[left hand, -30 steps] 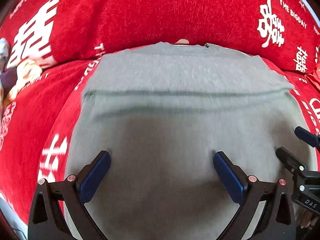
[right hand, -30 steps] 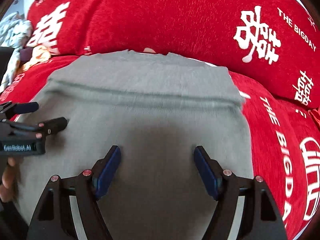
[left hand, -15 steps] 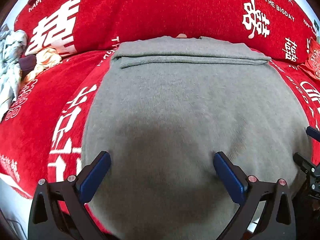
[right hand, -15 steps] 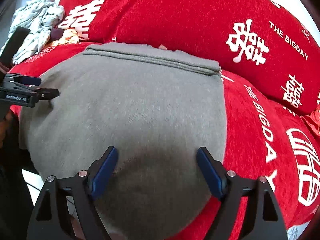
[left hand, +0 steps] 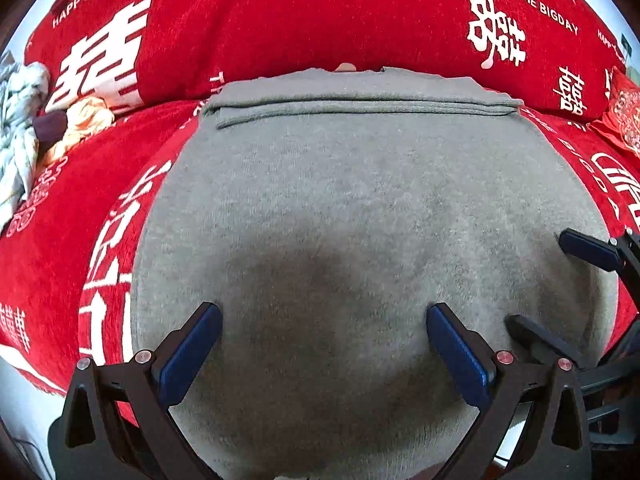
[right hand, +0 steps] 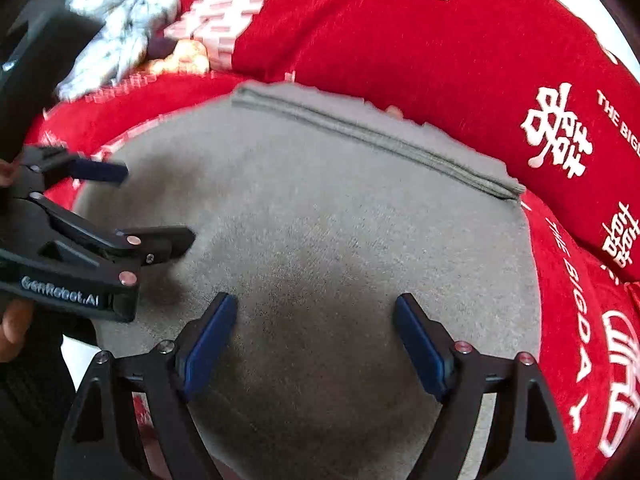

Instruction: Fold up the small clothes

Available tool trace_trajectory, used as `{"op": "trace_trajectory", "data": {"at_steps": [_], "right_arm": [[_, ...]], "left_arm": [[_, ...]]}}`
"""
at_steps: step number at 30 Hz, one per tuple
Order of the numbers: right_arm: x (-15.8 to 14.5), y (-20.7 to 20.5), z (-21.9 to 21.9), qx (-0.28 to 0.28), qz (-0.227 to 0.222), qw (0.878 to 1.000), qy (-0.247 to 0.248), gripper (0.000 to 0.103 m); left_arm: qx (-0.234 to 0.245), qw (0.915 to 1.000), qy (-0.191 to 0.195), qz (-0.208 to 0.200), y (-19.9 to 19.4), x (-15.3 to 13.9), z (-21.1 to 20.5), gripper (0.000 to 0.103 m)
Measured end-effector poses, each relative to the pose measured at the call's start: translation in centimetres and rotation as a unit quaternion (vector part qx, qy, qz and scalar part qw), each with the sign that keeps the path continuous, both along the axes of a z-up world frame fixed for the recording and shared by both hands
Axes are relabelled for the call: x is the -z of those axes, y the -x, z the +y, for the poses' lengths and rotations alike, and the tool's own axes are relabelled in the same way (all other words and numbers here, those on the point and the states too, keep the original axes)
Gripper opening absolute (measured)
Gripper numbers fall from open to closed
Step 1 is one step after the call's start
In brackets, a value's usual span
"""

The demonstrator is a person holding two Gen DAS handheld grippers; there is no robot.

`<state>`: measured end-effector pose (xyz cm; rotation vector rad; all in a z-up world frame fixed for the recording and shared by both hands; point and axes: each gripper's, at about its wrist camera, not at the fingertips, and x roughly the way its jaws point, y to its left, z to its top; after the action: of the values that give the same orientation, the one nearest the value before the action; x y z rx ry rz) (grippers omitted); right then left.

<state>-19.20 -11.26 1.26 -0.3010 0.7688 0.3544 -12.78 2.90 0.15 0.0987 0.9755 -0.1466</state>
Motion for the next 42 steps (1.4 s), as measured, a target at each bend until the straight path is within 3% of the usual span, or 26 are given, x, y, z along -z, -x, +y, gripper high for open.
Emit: {"op": "trace_trajectory", "data": {"at_steps": [9,13,18,23,26,30,31,32,33,34,35,36,37,42], "right_arm": [[0.8,3.4,-1.9,-0.016,-0.031,0.999,0.028,0.084],[0.7,5.0,-3.3,0.001,-0.017,0.999,0.038,0.084],[-0.8,7.1,-8.1,0.073,0.01,0.997,-0.024,0.085],[1.1,7.3,-11.6,0.116,0.089,0.984,-0.103,0.084],[1.4,7.5,-11.0,0.118,0.087,0.984,-0.098,0.084],[1.7,7.7,-8.9,0.09,0.097,0.986,-0.103,0.071],[1.8,7.8,-8.5,0.089,0.093,0.987,-0.095,0.068],[1.9,7.8,-8.4,0.091,0.09,0.988,-0.09,0.059],[1.8,7.7,-8.7,0.1,0.087,0.987,-0.093,0.041],[1.8,7.8,-9.0,0.109,0.088,0.985,-0.103,0.03],[1.7,7.6,-9.7,0.11,0.098,0.981,-0.128,0.018],[1.7,7.4,-10.3,0.111,0.107,0.977,-0.148,0.016],[1.7,7.5,-10.5,0.122,0.117,0.974,-0.153,0.015],[-0.5,7.2,-11.9,0.116,0.097,0.966,-0.211,0.013]], "left_arm": [[0.005,1.0,0.0,0.001,1.2,0.4,0.5,0.103],[-0.01,0.9997,-0.001,0.021,2.2,0.3,2.2,0.103],[-0.067,0.9963,0.039,0.037,3.1,0.0,6.8,0.103],[-0.092,0.9855,0.106,0.095,3.4,3.2,9.0,0.103],[-0.089,0.9851,0.119,0.087,4.3,3.5,8.5,0.103],[-0.078,0.984,0.134,0.088,4.7,3.5,8.2,0.102],[-0.075,0.9833,0.141,0.087,4.8,3.5,8.2,0.099],[-0.076,0.9843,0.136,0.083,4.9,3.4,8.1,0.091],[-0.076,0.9857,0.129,0.078,5.1,3.2,8.0,0.083],[-0.072,0.9869,0.127,0.069,5.5,2.8,7.8,0.075],[-0.068,0.9877,0.127,0.06,5.7,2.4,7.9,0.053],[-0.061,0.988,0.131,0.054,5.9,1.9,8.0,0.021],[-0.045,0.9867,0.146,0.055,6.2,1.5,8.0,0.013],[-0.036,0.9866,0.154,0.039,5.7,-0.7,8.0,0.013]]}}
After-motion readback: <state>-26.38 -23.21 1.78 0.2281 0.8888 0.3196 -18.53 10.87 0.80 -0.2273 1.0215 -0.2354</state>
